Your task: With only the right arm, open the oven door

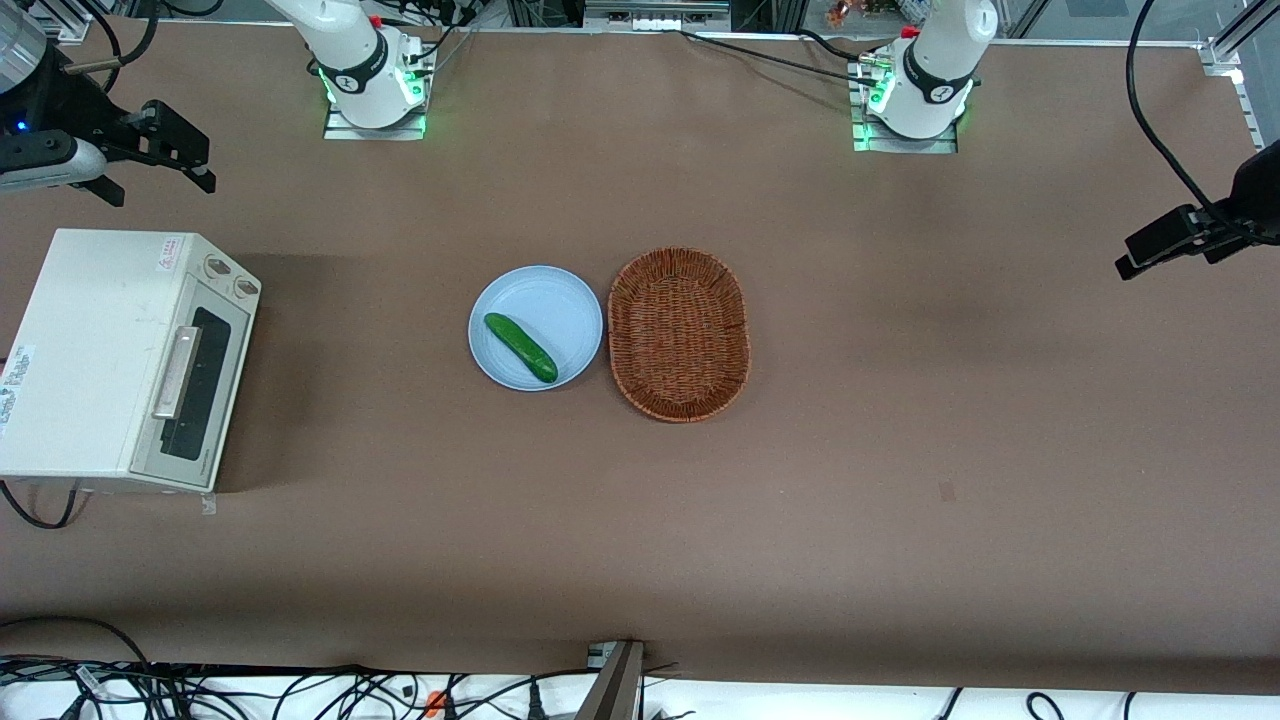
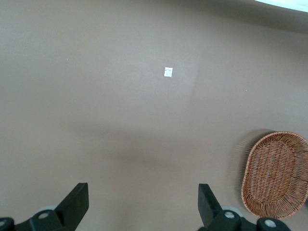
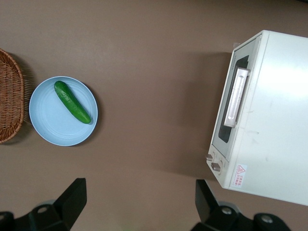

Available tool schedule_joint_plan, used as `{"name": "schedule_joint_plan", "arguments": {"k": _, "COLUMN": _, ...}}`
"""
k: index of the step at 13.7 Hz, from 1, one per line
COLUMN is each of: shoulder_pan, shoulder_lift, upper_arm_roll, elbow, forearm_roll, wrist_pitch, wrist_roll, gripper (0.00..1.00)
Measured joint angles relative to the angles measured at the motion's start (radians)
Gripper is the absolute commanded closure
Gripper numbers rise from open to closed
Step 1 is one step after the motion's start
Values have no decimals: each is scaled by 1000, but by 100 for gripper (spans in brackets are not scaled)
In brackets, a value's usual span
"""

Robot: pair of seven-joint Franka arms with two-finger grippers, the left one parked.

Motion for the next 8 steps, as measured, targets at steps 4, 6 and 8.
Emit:
{"name": "schedule_joint_plan", "arguments": {"k": 4, "shoulder_pan": 0, "shoulder_lift": -5, "upper_arm_roll": 0, "elbow": 0, "forearm_roll": -1, "wrist_pitch": -4, "wrist_roll": 2, "gripper": 0}}
{"name": "schedule_joint_plan", "arguments": {"k": 6, "shoulder_pan": -1, "shoulder_lift": -7, "upper_arm_roll": 0, "elbow": 0, "forearm_roll": -1, "wrist_pitch": -10, "wrist_roll": 2, "gripper": 0}}
{"name": "schedule_joint_plan", "arguments": {"k": 8, "shoulder_pan": -1, "shoulder_lift": -7, "upper_arm_roll": 0, "elbow": 0, "forearm_roll": -1, "wrist_pitch": -20, "wrist_roll": 2, "gripper": 0}}
